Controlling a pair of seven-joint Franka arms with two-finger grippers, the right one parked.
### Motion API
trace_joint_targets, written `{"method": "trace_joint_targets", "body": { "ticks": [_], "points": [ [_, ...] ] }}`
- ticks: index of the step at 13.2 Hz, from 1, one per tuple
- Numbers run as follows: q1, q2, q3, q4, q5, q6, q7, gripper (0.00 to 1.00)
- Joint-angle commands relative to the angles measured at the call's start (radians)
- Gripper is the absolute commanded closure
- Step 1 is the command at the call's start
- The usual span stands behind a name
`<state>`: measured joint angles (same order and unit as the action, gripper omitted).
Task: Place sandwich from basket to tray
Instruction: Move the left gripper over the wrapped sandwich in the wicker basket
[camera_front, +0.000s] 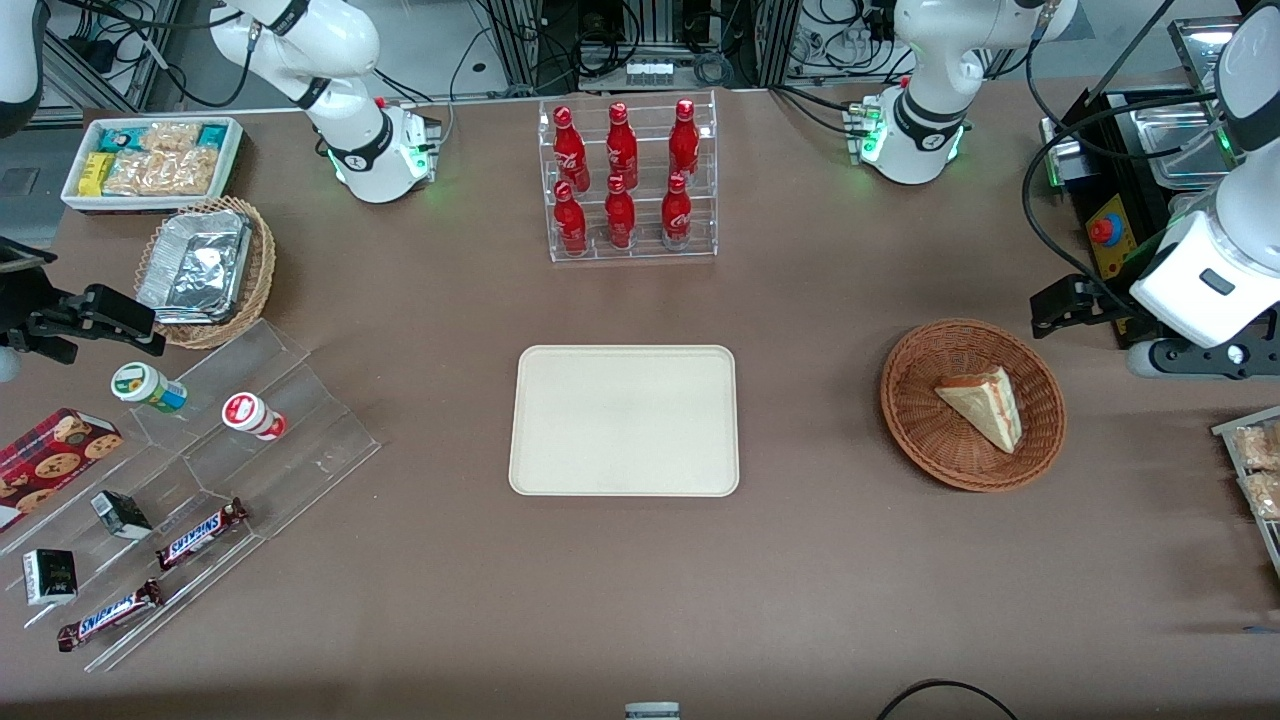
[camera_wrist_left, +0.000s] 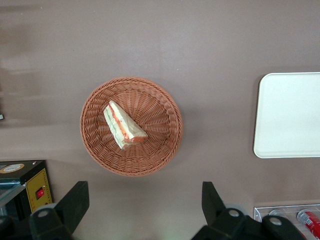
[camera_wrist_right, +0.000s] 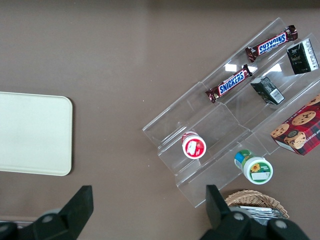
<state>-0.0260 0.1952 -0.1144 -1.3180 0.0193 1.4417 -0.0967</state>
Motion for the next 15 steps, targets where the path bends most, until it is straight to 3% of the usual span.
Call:
{"method": "trace_joint_targets", "body": {
  "ticks": [1, 4, 10, 15],
  "points": [
    [0.006, 0.006, -0.007, 0.019, 0.018, -0.014, -0.009, 0.00],
    [0.011, 0.015, -0.005, 0.014, 0.022, -0.014, -0.044, 0.00],
    [0.119, 0.058, 0.001, -0.088, 0.054, 0.023, -0.345, 0.00],
    [0.166, 0.058, 0.002, -0.303, 0.056, 0.286, -0.501, 0.00]
  ]
}}
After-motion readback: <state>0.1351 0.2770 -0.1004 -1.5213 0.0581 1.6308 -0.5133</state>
